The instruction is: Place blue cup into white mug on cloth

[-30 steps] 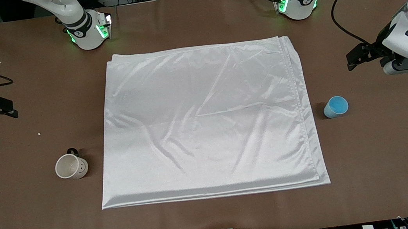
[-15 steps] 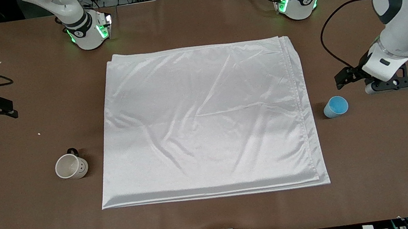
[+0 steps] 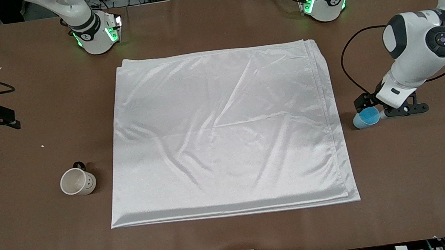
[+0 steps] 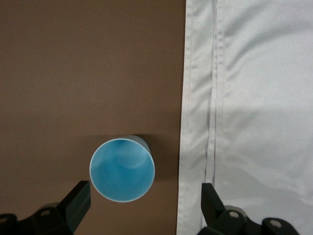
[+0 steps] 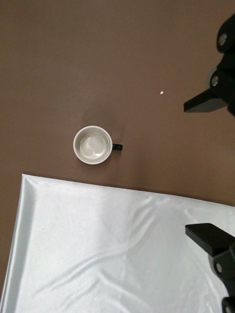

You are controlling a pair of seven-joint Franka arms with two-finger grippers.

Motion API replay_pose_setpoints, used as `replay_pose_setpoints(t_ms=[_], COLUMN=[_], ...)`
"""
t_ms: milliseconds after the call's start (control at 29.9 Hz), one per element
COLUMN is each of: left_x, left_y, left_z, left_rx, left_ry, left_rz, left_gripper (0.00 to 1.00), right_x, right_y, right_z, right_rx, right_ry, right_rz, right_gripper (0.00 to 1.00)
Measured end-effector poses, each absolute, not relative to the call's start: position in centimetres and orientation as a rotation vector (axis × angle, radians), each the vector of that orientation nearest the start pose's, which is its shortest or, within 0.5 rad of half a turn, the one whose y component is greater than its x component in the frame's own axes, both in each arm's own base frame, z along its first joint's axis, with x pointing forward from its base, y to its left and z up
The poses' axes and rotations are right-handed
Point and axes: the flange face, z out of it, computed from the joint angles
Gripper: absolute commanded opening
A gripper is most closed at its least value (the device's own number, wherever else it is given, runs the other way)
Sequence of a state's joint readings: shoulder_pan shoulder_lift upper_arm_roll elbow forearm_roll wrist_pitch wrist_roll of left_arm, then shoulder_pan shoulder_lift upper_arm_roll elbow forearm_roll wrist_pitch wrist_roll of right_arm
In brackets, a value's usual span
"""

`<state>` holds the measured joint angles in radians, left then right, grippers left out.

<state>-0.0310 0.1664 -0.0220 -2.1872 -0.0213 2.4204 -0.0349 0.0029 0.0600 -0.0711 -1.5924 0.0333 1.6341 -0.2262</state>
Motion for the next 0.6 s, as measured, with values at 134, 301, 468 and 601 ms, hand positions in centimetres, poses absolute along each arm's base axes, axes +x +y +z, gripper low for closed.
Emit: replay_pose_setpoints(t_ms=[134,301,468,601], left_x=[55.8,55.8,55.8,55.8], left_y=[-3.1,-3.3,-3.6,-3.8], left_z=[30.2,28.8,26.9,25.0], left_rx=[-3.162,-3.162,-3.163,-3.162], left_ry=[0.006,0.012,0.020,0.033], left_rz=[-0.087,-0.069,-0.063,-0.050], left_gripper=[1.00,1.00,1.00,0.98], right_x=[57.6,57.6,57.6,57.6], right_y=[-3.4,-3.3,-3.3,-3.3], right_z=[58.6,58.6,58.6,58.6], right_rx=[-3.100,-3.099,-3.099,-3.099], right_ry=[-0.244,-0.246,-0.246,-0.247], right_rz=[0.021,0.019,0.018,0.018], right_gripper=[1.00,1.00,1.00,1.00])
